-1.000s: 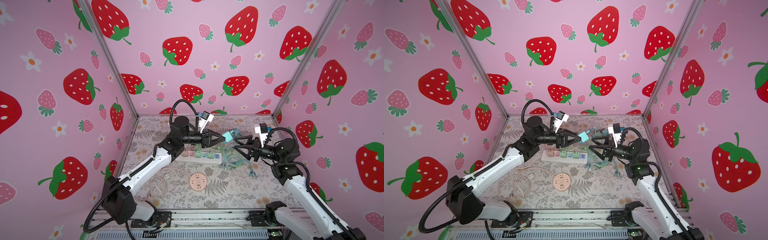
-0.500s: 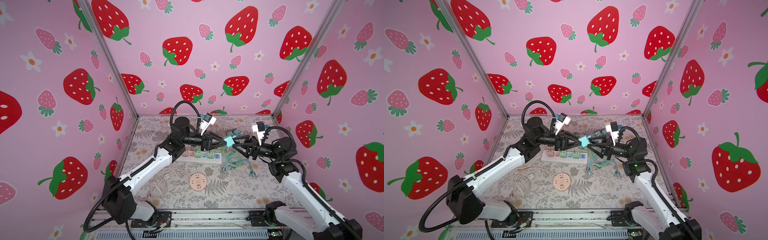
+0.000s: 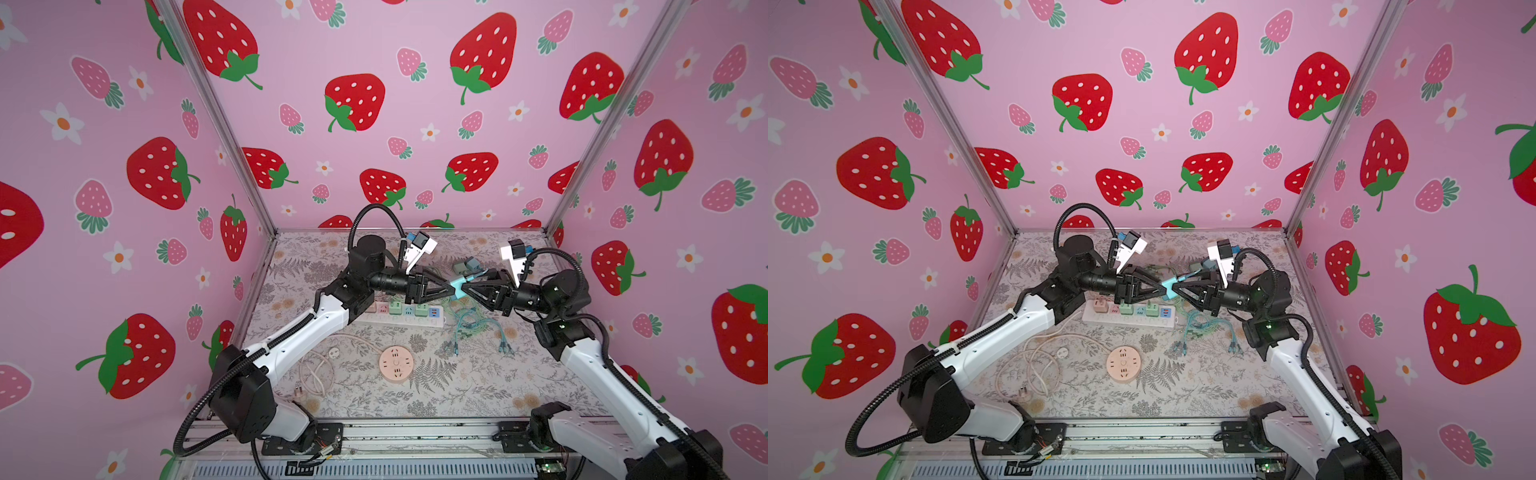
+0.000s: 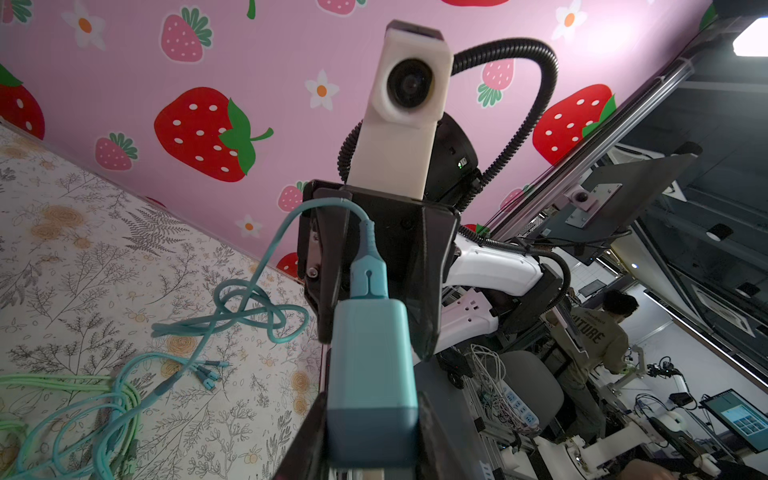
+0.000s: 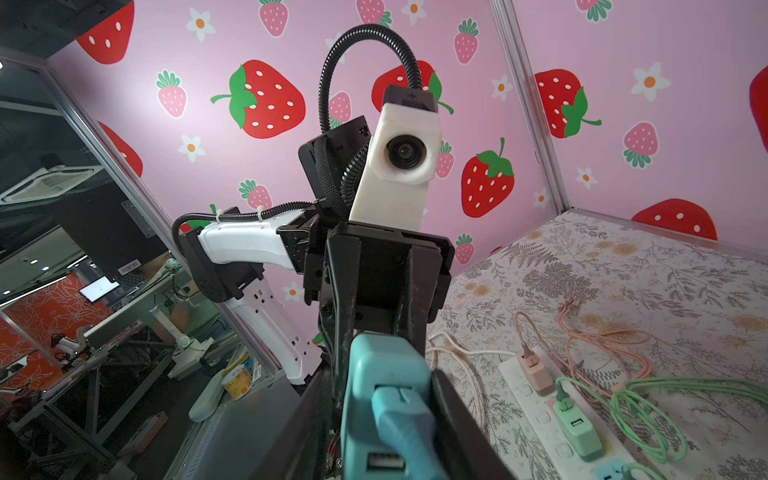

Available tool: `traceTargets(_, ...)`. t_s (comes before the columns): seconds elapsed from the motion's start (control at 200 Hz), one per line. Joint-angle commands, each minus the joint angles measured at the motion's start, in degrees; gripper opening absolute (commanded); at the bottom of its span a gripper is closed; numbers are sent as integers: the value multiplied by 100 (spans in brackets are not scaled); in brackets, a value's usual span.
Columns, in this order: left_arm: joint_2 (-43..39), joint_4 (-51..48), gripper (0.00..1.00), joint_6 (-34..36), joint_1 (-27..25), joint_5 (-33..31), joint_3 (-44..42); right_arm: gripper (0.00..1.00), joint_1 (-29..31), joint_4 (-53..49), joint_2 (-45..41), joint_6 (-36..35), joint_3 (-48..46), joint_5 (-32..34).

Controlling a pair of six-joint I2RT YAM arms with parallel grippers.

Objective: Insert the plug

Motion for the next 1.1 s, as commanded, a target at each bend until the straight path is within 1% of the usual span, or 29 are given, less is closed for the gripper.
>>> traceTargets(0.0,14,102,0,84,-22,5,190,39,68,155,-4,16,165,-43)
traceTargets(0.09,19,79,0,90,-25,-8,203,37,86,129,37,6,174,-64)
traceTargets(0.16,26,67,0,88,-20,6,214,35,103,121,47,2,179,-81)
traceTargets(0.345,10,40,0,134,-24,-42,213,34,143,78,83,-3,185,-123)
traceTargets(0.425,1,-1,0,180,-27,-59,214,29,156,77,93,-3,178,-141)
traceTargets(0.585,-67,-223,0,363,-19,-128,230,25,191,76,90,-3,175,-227)
traceTargets(0.68,-123,-515,0,477,-3,-318,269,15,191,32,78,-41,175,-198)
traceTargets(0.715,-142,-640,4,525,30,-370,284,11,191,-56,69,-102,189,-159)
traceTargets(0.75,-170,-703,5,542,56,-397,276,11,192,-186,53,-207,218,-100)
traceTargets(0.765,-188,-706,11,550,75,-402,256,11,191,-253,50,-259,224,-76)
traceTargets(0.79,-221,-723,18,541,113,-417,230,10,192,-385,41,-337,254,-20)
traceTargets(0.89,-378,-744,31,511,242,-448,73,9,192,-972,37,-808,401,161)
traceTargets(0.96,-531,-853,35,542,354,-493,-33,8,191,-1360,38,-1121,517,295)
traceTargets(1.095,-895,-1204,48,798,530,-688,-335,7,191,-2133,112,-1734,774,558)
